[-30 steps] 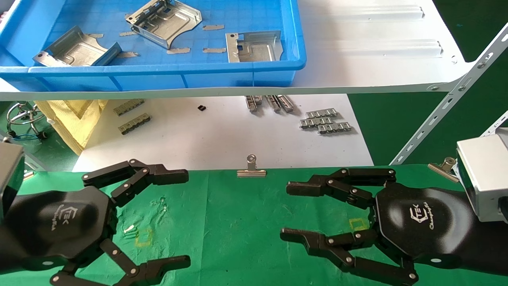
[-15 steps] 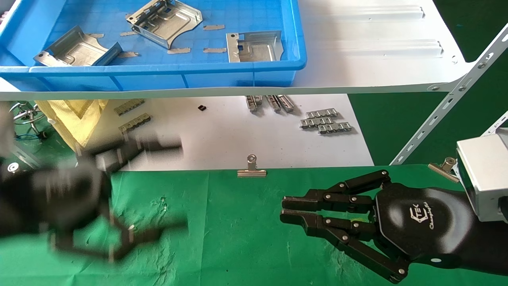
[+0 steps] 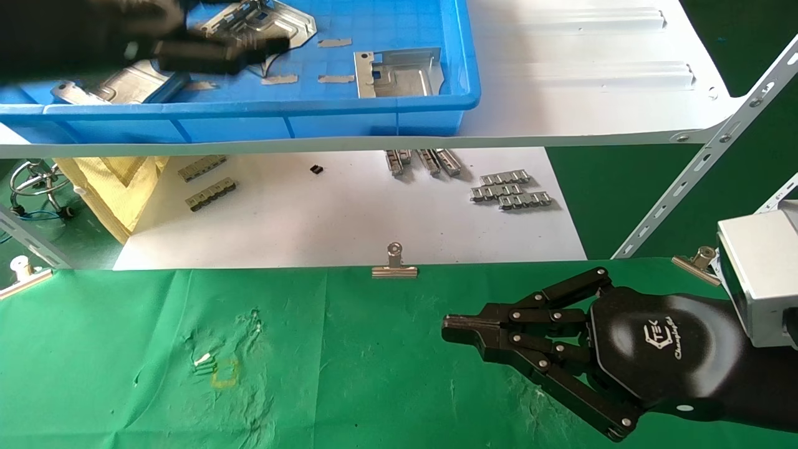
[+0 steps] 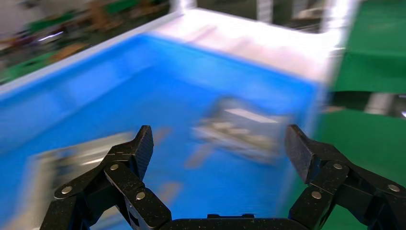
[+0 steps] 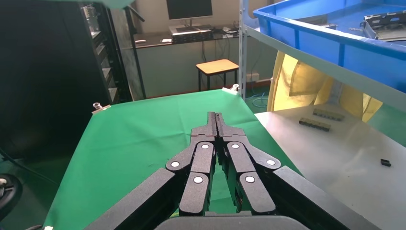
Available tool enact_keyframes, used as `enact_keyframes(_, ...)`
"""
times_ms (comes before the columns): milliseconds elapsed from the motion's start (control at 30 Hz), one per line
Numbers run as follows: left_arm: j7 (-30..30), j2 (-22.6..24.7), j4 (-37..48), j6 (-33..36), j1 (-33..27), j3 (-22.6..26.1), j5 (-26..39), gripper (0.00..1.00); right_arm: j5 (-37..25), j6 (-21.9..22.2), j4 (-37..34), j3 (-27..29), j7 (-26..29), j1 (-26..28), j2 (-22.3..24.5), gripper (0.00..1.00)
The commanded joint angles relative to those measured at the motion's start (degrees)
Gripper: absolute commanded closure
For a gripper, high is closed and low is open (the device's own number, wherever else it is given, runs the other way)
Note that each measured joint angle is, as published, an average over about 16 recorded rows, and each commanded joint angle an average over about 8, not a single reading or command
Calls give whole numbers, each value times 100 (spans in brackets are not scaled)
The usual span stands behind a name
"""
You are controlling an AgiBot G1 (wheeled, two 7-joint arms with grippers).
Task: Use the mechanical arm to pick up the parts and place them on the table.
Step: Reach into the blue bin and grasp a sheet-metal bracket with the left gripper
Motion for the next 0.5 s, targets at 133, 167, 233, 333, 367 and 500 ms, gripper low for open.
enact_keyframes(133,328,607,1339,-902,-765,289,754,0,0,0,0,0,0,0,0,100)
enact_keyframes(167,367,695,1524,-1049,-851,331,846,6,0,0,0,0,0,0,0,100)
enact_keyframes(233,429,853,1872,-1295,-1003,414,1011,30,0,0,0,-1,0,0,0,100)
enact_keyframes(333,488,1036,2288,-1512,-1183,529,1209,68,1,0,0,-1,0,0,0,100)
enact_keyframes(367,500,1082,2399,-1545,-1233,564,1264,80,1,0,0,-1,0,0,0,100)
enact_keyframes(500,533,1217,2742,-1561,-1400,679,1436,100,1,0,0,-1,-1,0,0,100)
